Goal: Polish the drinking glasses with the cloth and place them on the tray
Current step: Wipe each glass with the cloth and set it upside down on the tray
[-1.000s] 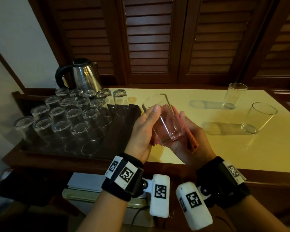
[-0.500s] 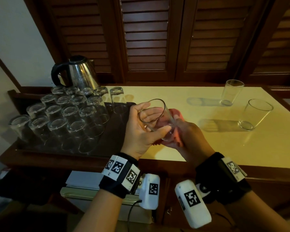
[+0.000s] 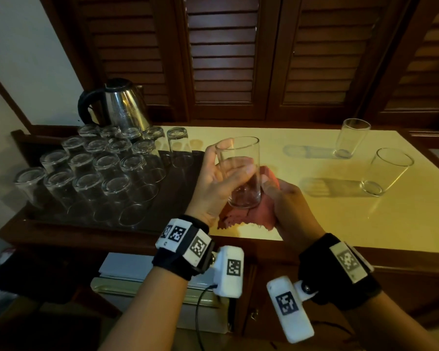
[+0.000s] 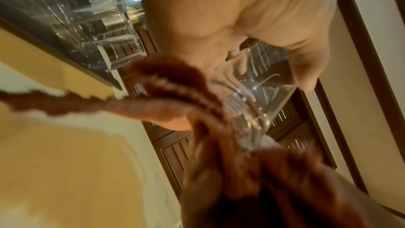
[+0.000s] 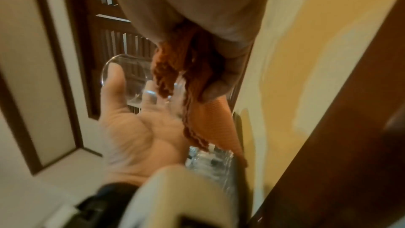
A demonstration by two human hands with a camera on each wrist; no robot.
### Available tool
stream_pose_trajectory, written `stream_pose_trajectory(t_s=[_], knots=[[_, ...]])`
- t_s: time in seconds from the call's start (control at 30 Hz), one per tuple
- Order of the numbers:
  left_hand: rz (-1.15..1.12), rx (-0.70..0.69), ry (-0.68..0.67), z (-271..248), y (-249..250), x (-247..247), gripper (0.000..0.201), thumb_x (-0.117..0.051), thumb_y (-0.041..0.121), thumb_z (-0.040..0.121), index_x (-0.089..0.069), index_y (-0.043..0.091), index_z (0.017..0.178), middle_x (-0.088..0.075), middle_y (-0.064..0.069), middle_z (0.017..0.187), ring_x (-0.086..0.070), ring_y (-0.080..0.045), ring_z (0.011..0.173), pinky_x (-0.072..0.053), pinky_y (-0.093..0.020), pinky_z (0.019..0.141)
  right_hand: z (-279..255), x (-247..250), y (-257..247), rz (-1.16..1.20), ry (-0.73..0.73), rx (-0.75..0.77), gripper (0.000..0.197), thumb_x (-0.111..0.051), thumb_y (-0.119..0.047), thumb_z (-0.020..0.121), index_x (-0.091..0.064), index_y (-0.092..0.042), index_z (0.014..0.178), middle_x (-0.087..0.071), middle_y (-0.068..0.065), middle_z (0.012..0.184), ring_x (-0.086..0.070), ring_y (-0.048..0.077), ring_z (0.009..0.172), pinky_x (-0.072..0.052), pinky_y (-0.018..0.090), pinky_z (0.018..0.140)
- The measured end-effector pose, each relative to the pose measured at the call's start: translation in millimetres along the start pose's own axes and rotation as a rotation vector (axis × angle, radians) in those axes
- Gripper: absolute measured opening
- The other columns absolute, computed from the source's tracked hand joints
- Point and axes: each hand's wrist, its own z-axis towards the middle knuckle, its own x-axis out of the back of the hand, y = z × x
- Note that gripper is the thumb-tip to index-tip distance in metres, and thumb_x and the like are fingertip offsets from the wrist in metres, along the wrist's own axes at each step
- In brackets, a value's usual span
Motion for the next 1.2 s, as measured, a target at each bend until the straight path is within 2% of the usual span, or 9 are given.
stream_pose_trajectory(t_s=[0.17, 0.33, 0.43, 0.53, 0.63, 0.8, 0.9, 1.03, 1.2], knots=[[0.09, -0.008, 0.014, -1, 0, 15, 0.062, -0.076, 0.027, 0.077, -0.046, 0.028, 0.131, -0.069, 0.006, 0.087, -0.069, -0.015, 0.092, -0.053, -0.028, 0.085, 0, 17, -12, 0.112, 0.081, 0.122, 0.029, -0.047, -0.025, 0.106, -0.063, -0.008, 0.122, -0.073, 0.022, 0.11, -0.069, 0.044, 0.102, -0.054, 0.059, 0.087], [0.186, 0.063, -0.088, -13, -4, 23, 0.069, -0.086, 0.033, 0.068, -0.052, 0.032, 0.128, -0.07, 0.005, 0.084, -0.066, -0.007, 0.077, -0.053, -0.024, 0.075, 2, 22, -31, 0.397, -0.04, 0.154, 0.06, -0.029, -0.05, 0.104, -0.045, -0.008, 0.145, -0.062, 0.017, 0.136, -0.062, 0.032, 0.124, -0.056, 0.046, 0.095], [0.25, 0.078, -0.15, -15, -5, 24, 0.069, -0.083, 0.044, 0.063, -0.055, 0.038, 0.125, -0.072, -0.009, 0.095, -0.061, -0.008, 0.073, -0.051, -0.029, 0.077, 2, 18, -39, 0.459, -0.138, 0.193, 0.046, -0.027, -0.039, 0.105, -0.057, -0.014, 0.129, -0.072, 0.006, 0.116, -0.068, 0.021, 0.106, -0.059, 0.033, 0.084], [0.233, 0.077, -0.169, -15, -5, 24, 0.07, -0.085, 0.041, 0.063, -0.057, 0.032, 0.127, -0.07, -0.02, 0.098, -0.066, -0.03, 0.081, -0.055, -0.04, 0.081, 2, 7, -39, 0.007, -0.165, 0.304, 0.037, -0.041, -0.032, 0.096, -0.061, -0.013, 0.122, -0.069, 0.001, 0.1, -0.066, 0.012, 0.081, -0.053, 0.023, 0.065], [0.237, 0.036, -0.175, -15, -1, 26, 0.064, -0.084, 0.036, 0.065, -0.06, 0.024, 0.123, -0.07, -0.02, 0.1, -0.068, -0.035, 0.09, -0.056, -0.048, 0.086, 4, 4, -31, -0.372, -0.183, 0.396, 0.036, -0.045, -0.036, 0.093, -0.065, -0.023, 0.119, -0.064, -0.003, 0.11, -0.062, 0.014, 0.096, -0.049, 0.031, 0.08], [0.224, 0.032, -0.169, -19, 5, 33, 0.063, -0.085, 0.031, 0.064, -0.063, 0.015, 0.121, -0.073, -0.006, 0.109, -0.071, -0.018, 0.102, -0.055, -0.029, 0.089, 2, 11, -24, -0.641, -0.34, 0.598, 0.041, -0.04, -0.04, 0.092, -0.071, -0.016, 0.103, -0.065, -0.025, 0.094, -0.051, 0.007, 0.105, -0.037, 0.021, 0.089], [0.254, 0.042, -0.212, -21, 9, 36, 0.067, -0.088, 0.027, 0.061, -0.063, 0.018, 0.123, -0.074, 0.004, 0.108, -0.071, -0.014, 0.102, -0.055, -0.025, 0.086, 3, 15, -29, -0.607, -0.493, 0.461, 0.047, -0.046, -0.041, 0.082, -0.072, -0.003, 0.093, -0.061, -0.013, 0.084, -0.052, 0.008, 0.096, -0.04, 0.022, 0.08], [0.258, 0.063, -0.275, -22, 9, 35, 0.072, -0.087, 0.029, 0.059, -0.064, 0.017, 0.126, -0.074, 0.001, 0.111, -0.071, -0.016, 0.103, -0.054, -0.025, 0.087, 1, 19, -38, -0.459, -0.598, 0.253, 0.029, -0.056, -0.026, 0.076, -0.073, -0.012, 0.095, -0.062, -0.007, 0.093, -0.058, 0.001, 0.085, -0.045, 0.014, 0.073], [0.173, 0.1, -0.305, -25, 5, 33, 0.055, -0.084, 0.015, 0.066, -0.066, 0.018, 0.118, -0.075, -0.001, 0.108, -0.071, -0.02, 0.103, -0.054, -0.026, 0.088, 3, 30, -42, -0.503, -0.528, 0.419, 0.031, -0.07, -0.03, 0.087, -0.069, -0.008, 0.109, -0.069, 0.007, 0.106, -0.068, 0.018, 0.098, -0.058, 0.031, 0.077]])
